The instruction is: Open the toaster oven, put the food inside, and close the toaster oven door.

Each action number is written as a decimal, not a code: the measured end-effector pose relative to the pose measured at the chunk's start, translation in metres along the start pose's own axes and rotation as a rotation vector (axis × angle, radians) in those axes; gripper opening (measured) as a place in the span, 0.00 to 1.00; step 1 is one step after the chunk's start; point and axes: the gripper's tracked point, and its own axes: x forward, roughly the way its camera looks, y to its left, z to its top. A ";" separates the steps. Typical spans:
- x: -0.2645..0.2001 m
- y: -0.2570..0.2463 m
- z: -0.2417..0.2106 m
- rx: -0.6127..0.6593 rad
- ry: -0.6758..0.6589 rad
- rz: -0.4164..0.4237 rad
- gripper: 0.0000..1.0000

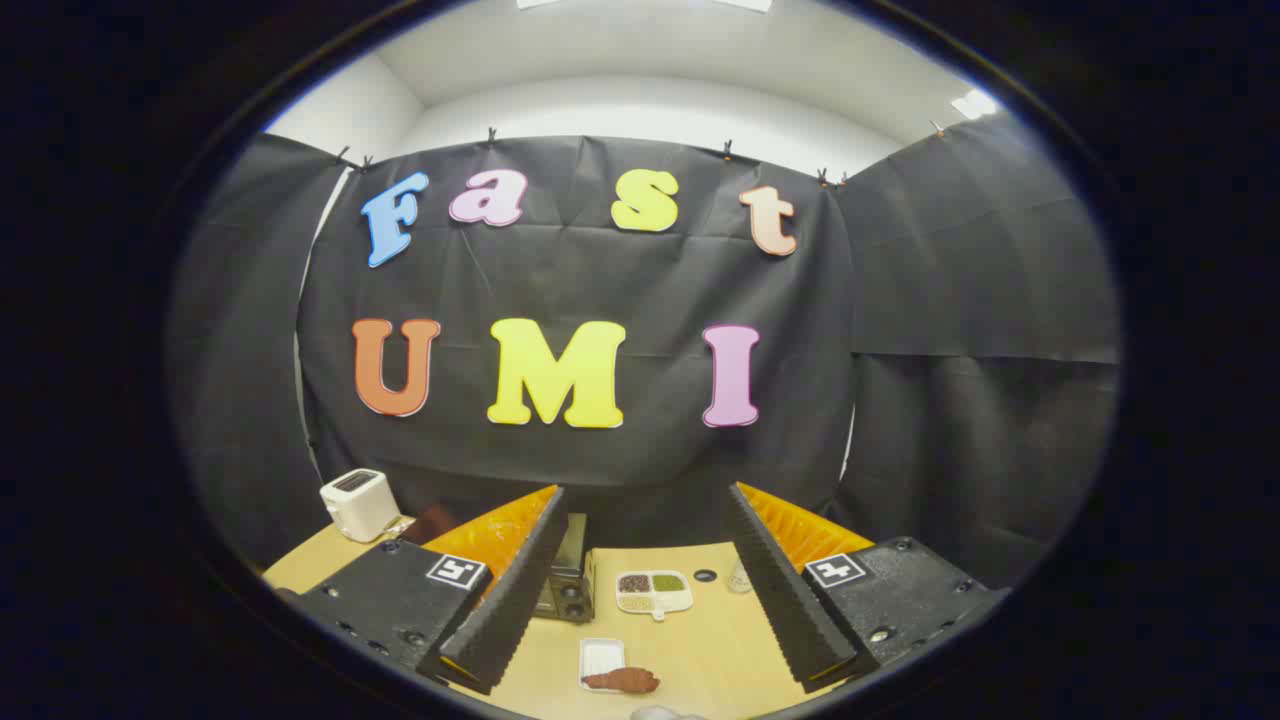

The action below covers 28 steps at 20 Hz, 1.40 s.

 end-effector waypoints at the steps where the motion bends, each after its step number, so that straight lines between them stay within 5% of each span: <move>1: 0.000 0.000 0.000 0.001 -0.001 -0.003 1.00; 17: 0.019 0.047 -0.008 -0.038 -0.012 -0.011 1.00; 28: 0.114 0.190 -0.105 -0.025 0.069 0.138 1.00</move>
